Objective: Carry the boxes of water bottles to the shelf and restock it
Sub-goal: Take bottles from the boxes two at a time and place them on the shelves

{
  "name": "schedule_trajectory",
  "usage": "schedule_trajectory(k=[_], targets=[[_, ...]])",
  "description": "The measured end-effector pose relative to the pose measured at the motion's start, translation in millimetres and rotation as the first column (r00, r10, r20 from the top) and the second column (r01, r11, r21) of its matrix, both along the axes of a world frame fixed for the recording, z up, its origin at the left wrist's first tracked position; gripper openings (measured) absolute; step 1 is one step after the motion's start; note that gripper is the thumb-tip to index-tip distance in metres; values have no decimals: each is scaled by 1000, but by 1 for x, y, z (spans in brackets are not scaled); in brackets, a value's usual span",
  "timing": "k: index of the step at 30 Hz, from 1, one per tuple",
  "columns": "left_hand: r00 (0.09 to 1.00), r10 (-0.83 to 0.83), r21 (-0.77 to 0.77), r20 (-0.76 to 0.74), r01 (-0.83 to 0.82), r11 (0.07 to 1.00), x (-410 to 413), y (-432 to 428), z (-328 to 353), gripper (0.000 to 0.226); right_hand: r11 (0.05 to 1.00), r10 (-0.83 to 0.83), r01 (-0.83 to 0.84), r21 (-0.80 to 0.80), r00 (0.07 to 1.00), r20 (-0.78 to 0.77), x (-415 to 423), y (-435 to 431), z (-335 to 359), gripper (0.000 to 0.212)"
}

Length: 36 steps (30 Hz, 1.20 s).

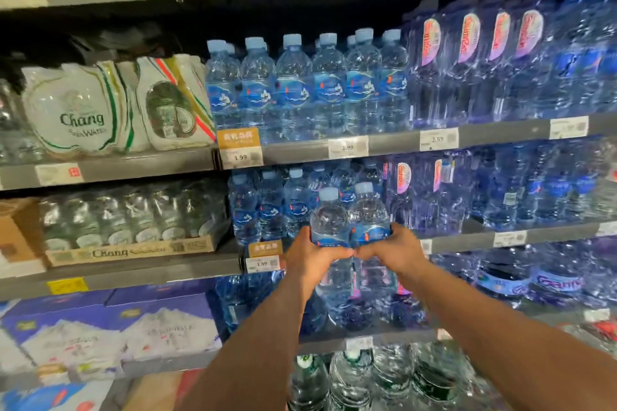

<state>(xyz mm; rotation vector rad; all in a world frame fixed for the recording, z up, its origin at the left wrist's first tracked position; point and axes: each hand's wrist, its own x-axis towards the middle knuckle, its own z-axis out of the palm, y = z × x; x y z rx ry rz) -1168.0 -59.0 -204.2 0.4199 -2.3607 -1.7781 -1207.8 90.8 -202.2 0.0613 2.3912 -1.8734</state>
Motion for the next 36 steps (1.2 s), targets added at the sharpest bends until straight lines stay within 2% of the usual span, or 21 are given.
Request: schedule_trajectory(k=[2,4,6,9,14,18,21,25,27,29,33,36], targets=[[999,43,25,-18,-42,999,-17,8,-1,76,1000,12,-12,20,1000,7,-20,5,-1,48],[997,79,65,-17,-78,995,-33,15,0,65,998,1,-2,70,1000,12,-39,9,-5,55],[995,99,56,-18,-98,994,-47,21,1,62,992,-12,11,128,1000,7,-55,10,-7,60],[991,127,12,-42,-127,992,-64,26,1,75,980,-30,35,196,999,-29,-73,9,-9,67],[987,113,-99,-111,-124,987,-96,23,1,45,974,-93,109,197,992,-88,-103,3,-7,63],[991,58,-143,-121,-75,987,-117,17,-5,57,952,-146,170,254,983,-110,-121,-5,-10,81],[997,33,-188,-75,-46,981,-130,12,-9,82,944,-187,211,254,976,-114,-127,-12,-13,89],[995,41,-247,-87,-62,967,-147,6,-18,81,930,-231,258,261,964,-130,-136,-17,-18,68],[996,41,-240,-79,-60,969,-154,4,-22,88,925,-236,267,270,961,-142,-139,-19,-18,61],[997,51,-231,-62,-64,971,-160,3,-24,98,916,-243,279,288,958,-156,-141,-22,-18,61],[995,61,-214,-85,-78,974,-169,5,-28,93,907,-278,318,277,945,-173,-148,-22,-24,62],[996,56,-212,-71,-69,975,-175,8,-33,98,901,-300,336,274,940,-164,-155,-25,-27,61]])
